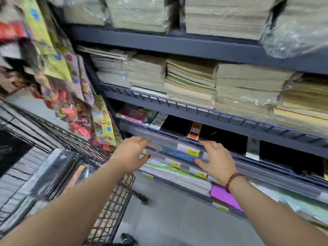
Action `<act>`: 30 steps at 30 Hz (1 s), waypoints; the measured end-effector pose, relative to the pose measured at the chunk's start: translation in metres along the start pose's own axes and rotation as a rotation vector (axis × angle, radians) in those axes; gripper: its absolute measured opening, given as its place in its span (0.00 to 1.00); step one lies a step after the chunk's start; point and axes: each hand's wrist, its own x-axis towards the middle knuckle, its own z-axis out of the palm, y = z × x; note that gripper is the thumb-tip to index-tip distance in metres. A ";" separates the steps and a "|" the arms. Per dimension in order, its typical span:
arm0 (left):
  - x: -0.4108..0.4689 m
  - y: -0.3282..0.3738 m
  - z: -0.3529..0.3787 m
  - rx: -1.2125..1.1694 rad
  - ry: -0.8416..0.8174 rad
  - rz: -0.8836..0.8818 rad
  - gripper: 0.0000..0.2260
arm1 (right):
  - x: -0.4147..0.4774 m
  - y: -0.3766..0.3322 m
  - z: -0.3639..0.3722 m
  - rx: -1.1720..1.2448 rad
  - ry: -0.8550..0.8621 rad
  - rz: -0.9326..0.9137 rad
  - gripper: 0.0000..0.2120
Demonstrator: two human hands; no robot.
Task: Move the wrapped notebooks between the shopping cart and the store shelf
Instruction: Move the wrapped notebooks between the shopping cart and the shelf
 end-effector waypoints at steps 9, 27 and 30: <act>-0.124 -0.079 -0.066 0.081 0.068 -0.272 0.25 | -0.005 -0.150 -0.032 -0.150 -0.128 -0.316 0.35; -0.379 -0.247 -0.102 0.052 0.175 -0.337 0.18 | -0.092 -0.440 0.042 -0.319 -0.165 -0.566 0.34; -0.388 -0.265 -0.098 0.049 0.183 -0.332 0.18 | -0.093 -0.459 0.053 -0.356 -0.184 -0.565 0.33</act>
